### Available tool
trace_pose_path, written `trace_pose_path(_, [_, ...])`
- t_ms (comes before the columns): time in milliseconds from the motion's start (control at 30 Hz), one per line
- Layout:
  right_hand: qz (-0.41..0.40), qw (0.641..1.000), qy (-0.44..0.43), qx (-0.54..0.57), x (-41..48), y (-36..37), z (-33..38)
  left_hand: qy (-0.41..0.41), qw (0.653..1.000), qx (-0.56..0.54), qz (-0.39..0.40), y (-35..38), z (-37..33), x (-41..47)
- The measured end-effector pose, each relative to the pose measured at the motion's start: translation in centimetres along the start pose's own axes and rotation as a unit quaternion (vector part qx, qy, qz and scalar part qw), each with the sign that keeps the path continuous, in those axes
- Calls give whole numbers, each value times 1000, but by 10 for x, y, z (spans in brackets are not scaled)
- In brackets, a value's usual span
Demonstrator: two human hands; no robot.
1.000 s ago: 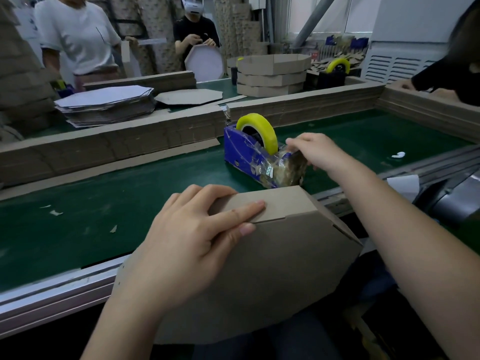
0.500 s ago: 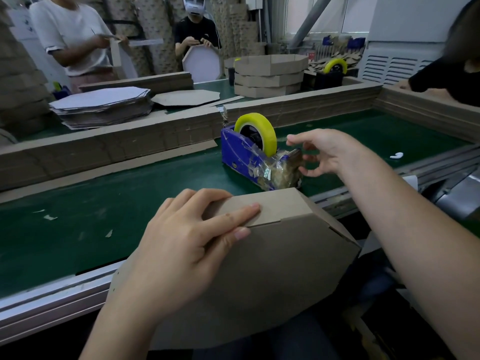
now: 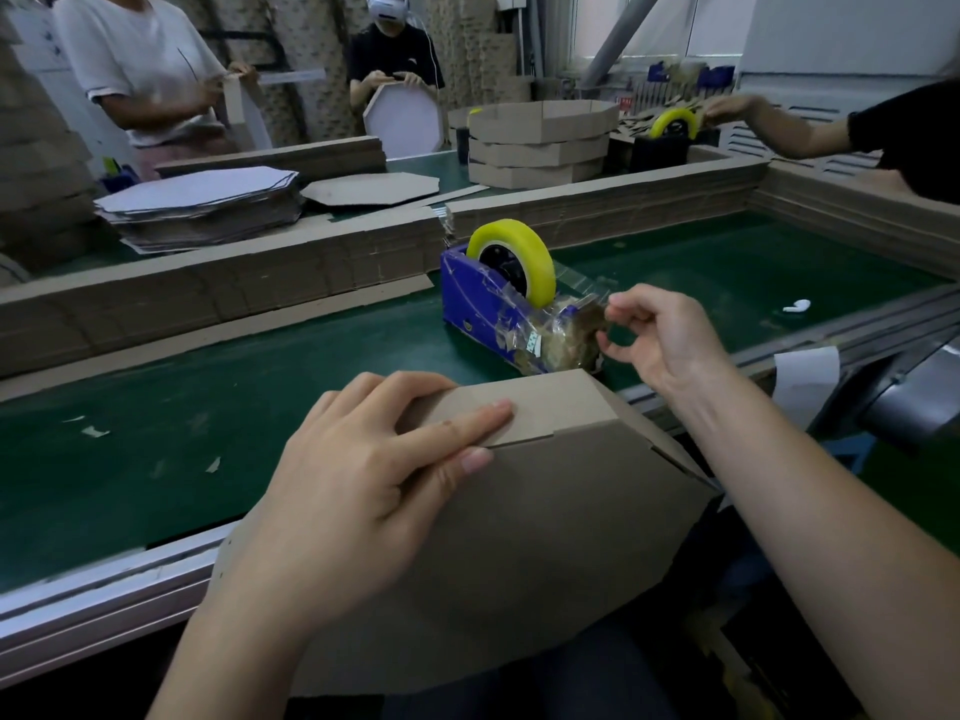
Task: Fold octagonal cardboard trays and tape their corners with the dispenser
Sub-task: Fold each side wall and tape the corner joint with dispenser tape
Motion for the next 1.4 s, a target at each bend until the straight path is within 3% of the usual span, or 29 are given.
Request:
trace_pose_path(267, [-1,998,-26,48,-7,-10,-14,7,1000,1,-1,1,-3,2])
trace_pose_path(333, [-6,998,-63,-20,-7,-14,-18,8,1000,1,1,1,-4,2])
trace_pose_path(367, [-15,989,-97,-108,-6,-17,-17,6,1000,0,2,1,-4,2])
trace_pose_path(400, [-27,962,-133,-236,-4,-21,-15,4,1000,-2,5,1,-4,2])
trace_pose_path(467, [-64,861,-173,-473,-4,-29,-9,0,1000,-3,7,1,-4,3])
trace_pose_path(500, [-86,831,-178,-521,-7,-32,-5,-1,1000,-2,8,1,-4,3])
trace_pose_path(533, [-104,827,-181,-523,-12,-34,0,-1,1000,-2,7,1,-4,3])
trace_pose_path(667, [-89,905,-270,-317,-65,-15,26,0,1000,-11,-9,3,-6,5])
trace_pose_path(733, [-33,925,-317,-206,-106,6,31,-2,1000,-17,-15,4,-7,7])
trace_pose_path(800, [22,940,-312,-140,-145,23,24,-4,1000,-23,-18,4,-7,7])
trace_pose_path(967, [35,967,-247,-60,-197,34,5,-3,999,-23,-25,2,-4,4])
trace_pose_path(1133, [5,997,-69,-17,-196,40,-23,6,1000,-14,-3,3,-5,4])
trace_pose_path(1400, [-49,998,-45,-20,-198,46,-32,10,1000,-7,11,2,-5,4])
Point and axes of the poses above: each hand's wrist, its own x-axis towards the middle knuckle, its own y-axis out of the palm, z = x × y, the point moved 1 cm from there along x, towards the middle knuckle, and after that the axes turned 7 degrees about -z, right-handed, at the moved point
